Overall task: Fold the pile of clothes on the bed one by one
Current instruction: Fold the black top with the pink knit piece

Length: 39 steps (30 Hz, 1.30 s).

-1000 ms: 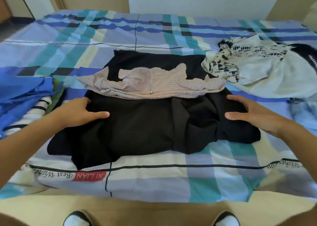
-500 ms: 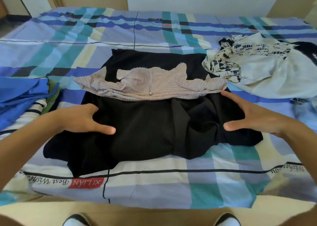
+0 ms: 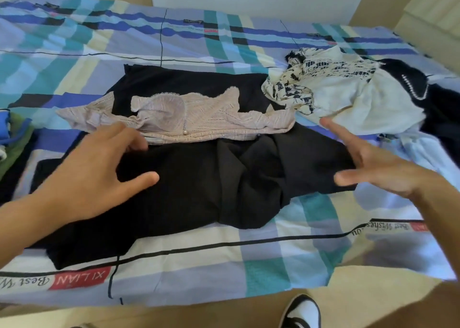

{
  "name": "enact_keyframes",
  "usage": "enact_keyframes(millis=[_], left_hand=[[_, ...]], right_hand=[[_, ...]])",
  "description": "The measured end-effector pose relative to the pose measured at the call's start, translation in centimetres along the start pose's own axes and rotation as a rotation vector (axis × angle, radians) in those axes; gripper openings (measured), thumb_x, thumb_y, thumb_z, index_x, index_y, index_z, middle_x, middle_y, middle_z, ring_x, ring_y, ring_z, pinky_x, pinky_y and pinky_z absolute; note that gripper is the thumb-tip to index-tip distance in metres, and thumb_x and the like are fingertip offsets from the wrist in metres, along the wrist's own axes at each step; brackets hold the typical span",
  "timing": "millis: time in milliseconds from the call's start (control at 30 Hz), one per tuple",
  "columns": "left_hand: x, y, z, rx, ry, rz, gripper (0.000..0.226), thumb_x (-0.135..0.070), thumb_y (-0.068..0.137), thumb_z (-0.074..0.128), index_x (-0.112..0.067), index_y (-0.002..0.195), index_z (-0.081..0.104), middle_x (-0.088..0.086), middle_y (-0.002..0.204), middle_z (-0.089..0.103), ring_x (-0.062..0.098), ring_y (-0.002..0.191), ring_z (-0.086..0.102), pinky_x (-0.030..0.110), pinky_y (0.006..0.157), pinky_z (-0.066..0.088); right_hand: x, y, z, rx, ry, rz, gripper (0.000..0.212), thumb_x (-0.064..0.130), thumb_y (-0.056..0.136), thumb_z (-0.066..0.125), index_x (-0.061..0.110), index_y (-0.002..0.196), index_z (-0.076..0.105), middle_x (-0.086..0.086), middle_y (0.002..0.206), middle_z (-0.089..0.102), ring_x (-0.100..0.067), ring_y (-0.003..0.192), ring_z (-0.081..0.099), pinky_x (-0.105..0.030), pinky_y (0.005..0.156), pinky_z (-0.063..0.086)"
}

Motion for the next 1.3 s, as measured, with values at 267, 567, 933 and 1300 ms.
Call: enact_keyframes(millis=[267, 567, 933, 1300], left_hand=[[-5.3, -0.6, 8.1, 0.191, 0.311, 0.3, 0.037, -0.04, 0.07, 0.076, -0.026, 0.101, 0.061, -0.006, 0.094, 0.056, 0.019, 0.08, 0.058, 0.032, 0.061, 0.048], [-2.2, 6.3, -0.8, 0.193, -0.467, -0.079, 0.04, -0.063, 0.082, 0.066, -0.031, 0.105, 0.072, -0.01, 0.093, 0.075, 0.008, 0.086, 0.069, 0.029, 0.076, 0.051], [-8.7, -0.1, 5.6, 0.341, 0.149, 0.215, 0.077, -0.092, 0.068, 0.043, -0.04, 0.123, 0.05, -0.02, 0.118, 0.054, 0.002, 0.102, 0.055, 0.026, 0.083, 0.049], [-7.4, 2.1, 3.0, 0.444, -0.271, 0.176, 0.045, 0.001, 0.077, 0.06, -0.044, 0.078, 0.058, -0.021, 0.079, 0.063, 0.004, 0.077, 0.063, 0.029, 0.066, 0.048]], right_hand=[[-0.5, -0.8, 0.3, -0.245, -0.088, -0.055, 0.08, -0.006, 0.089, 0.066, 0.031, 0.151, 0.035, 0.017, 0.142, 0.052, 0.01, 0.117, 0.057, -0.009, 0.09, 0.047], [0.8, -3.9, -4.9, -0.453, 0.389, -0.061, 0.056, 0.041, 0.079, 0.071, 0.024, 0.131, 0.061, 0.009, 0.122, 0.071, -0.009, 0.113, 0.066, -0.016, 0.093, 0.052], [-4.1, -2.9, -3.0, -0.205, -0.099, 0.355, 0.089, 0.03, 0.081, 0.08, 0.049, 0.151, 0.028, 0.019, 0.142, 0.032, -0.002, 0.131, 0.028, -0.025, 0.103, 0.03], [-3.5, -4.2, -7.4, -0.33, 0.006, 0.324, 0.058, 0.055, 0.046, 0.089, 0.046, 0.101, 0.075, 0.006, 0.114, 0.074, -0.009, 0.104, 0.07, -0.019, 0.09, 0.054]])
Point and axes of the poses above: each hand's wrist, its own y-axis towards the middle knuckle, its own z-axis out of the palm, x = y × z, the point moved 4 cm from there along y, towards the middle knuckle
